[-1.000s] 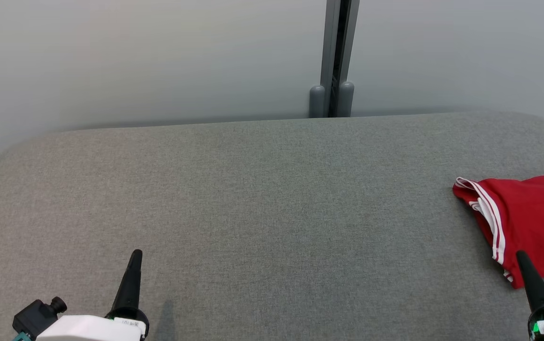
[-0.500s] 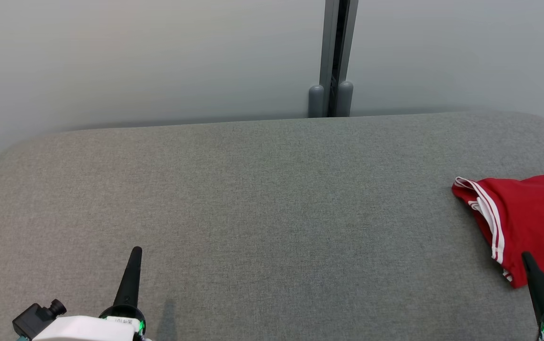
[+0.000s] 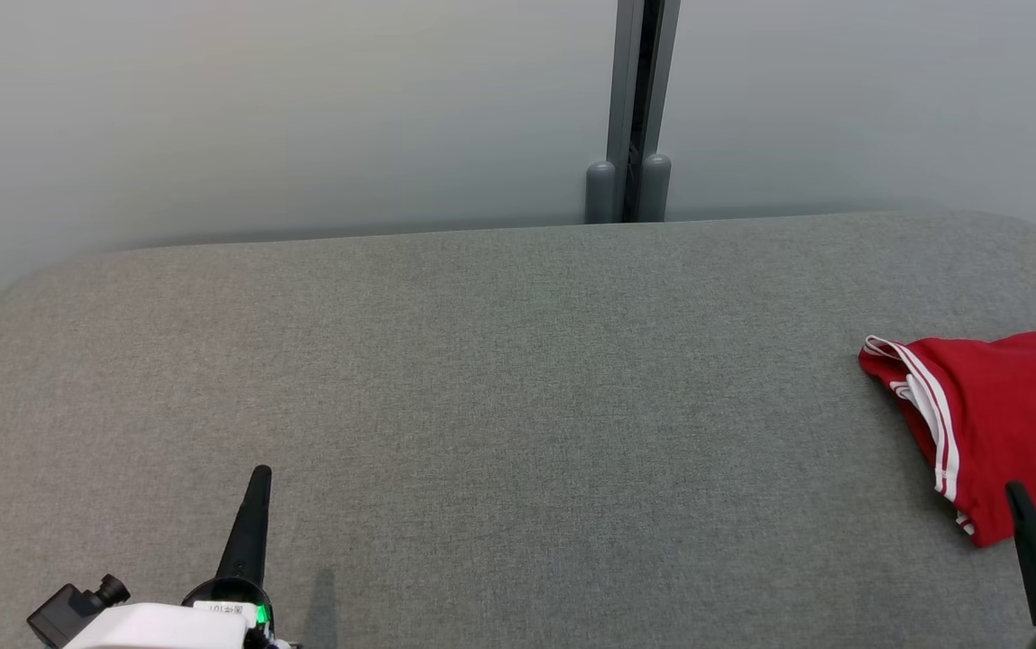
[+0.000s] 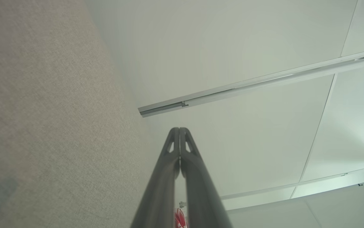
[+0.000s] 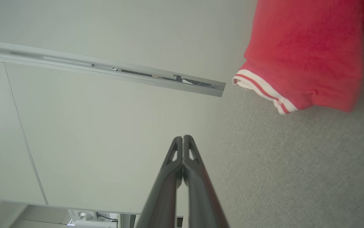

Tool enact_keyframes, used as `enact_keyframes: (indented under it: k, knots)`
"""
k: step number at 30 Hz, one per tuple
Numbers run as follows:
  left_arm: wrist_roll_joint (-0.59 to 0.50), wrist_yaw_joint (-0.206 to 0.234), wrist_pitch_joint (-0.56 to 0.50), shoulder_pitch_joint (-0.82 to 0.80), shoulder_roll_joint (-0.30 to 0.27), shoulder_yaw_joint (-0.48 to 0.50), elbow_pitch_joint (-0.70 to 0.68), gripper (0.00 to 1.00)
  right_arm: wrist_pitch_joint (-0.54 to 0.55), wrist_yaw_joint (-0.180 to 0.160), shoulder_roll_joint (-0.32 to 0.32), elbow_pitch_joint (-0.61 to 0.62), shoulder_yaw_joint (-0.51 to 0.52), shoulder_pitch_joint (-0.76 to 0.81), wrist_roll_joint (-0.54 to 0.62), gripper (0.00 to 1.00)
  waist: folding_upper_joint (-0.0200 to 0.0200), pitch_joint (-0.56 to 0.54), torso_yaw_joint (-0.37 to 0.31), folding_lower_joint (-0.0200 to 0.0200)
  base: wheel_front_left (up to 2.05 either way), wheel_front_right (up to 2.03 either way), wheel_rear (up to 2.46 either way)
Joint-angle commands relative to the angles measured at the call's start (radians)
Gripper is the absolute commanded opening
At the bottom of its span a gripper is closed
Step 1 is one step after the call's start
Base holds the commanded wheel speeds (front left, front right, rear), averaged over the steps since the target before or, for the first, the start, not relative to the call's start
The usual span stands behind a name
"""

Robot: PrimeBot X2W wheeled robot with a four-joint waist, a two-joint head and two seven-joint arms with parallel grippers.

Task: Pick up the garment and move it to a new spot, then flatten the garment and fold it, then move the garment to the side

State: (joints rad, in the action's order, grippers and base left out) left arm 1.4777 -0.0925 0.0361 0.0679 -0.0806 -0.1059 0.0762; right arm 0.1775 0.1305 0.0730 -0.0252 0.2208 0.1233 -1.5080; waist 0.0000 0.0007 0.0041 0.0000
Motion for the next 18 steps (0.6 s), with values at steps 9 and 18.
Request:
enact_keyframes:
  k: [9, 18]
  knots:
    - [0.065, -0.023, -0.008, -0.014, 0.011, 0.015, -0.008, 0.0, 0.024, 0.0, -0.001, 0.004, 0.021, 0.006, -0.076, 0.0, 0.0, 0.0, -0.002, 0.0, 0.0, 0.0, 0.0]
    - [0.121, -0.035, -0.015, -0.013, 0.02, 0.022, -0.009, 0.0, 0.04, 0.0, -0.005, 0.002, 0.035, 0.008, -0.134, 0.0, 0.0, 0.001, -0.003, 0.0, 0.0, 0.0, 0.0]
